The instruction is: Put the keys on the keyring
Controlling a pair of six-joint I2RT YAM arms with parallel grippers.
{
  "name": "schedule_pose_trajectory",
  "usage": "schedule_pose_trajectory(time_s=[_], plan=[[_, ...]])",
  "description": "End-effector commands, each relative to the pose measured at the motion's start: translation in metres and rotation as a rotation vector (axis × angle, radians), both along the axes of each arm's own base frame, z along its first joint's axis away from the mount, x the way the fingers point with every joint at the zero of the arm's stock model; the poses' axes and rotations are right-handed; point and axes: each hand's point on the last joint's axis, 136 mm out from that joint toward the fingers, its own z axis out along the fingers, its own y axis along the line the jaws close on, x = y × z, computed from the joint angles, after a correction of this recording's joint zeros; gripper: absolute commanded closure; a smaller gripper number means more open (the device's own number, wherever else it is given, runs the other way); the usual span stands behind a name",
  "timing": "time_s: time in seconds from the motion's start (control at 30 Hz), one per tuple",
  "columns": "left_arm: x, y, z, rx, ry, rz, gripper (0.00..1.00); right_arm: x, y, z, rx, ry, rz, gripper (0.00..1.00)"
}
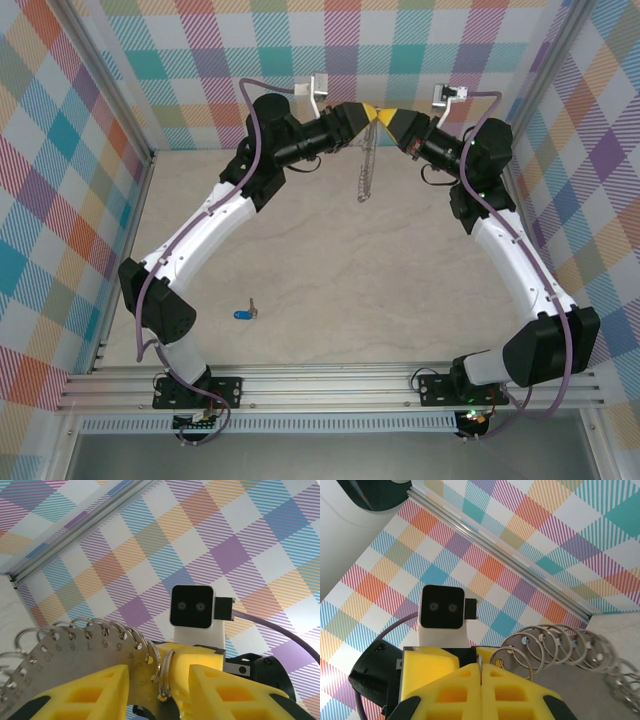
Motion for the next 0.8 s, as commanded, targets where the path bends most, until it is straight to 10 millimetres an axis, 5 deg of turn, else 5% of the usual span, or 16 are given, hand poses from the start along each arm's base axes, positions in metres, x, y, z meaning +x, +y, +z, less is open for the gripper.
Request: schedule_pose_trajectory(time_s=[0.0, 0.23, 0.77], plan=[[-0.0089, -0.0063, 0.0102, -0.033, -0.026, -0.035, 0.64, -0.0049, 0.0041, 0.0101, 0.018, -0.050, 0.019, 1.00], [-0.0094, -0.0066, 0.0110, -0.034, -0.028, -0.037, 0.67, -0.0035, 0.0053, 0.0060, 0.017, -0.039, 0.019, 1.00], [-0.0098, -0.0080, 0.0053, -0.021, -0.024, -0.045, 0.97, -0.0042, 0.0082, 0.0013, 0.014, -0.026, 0.025, 1.00]])
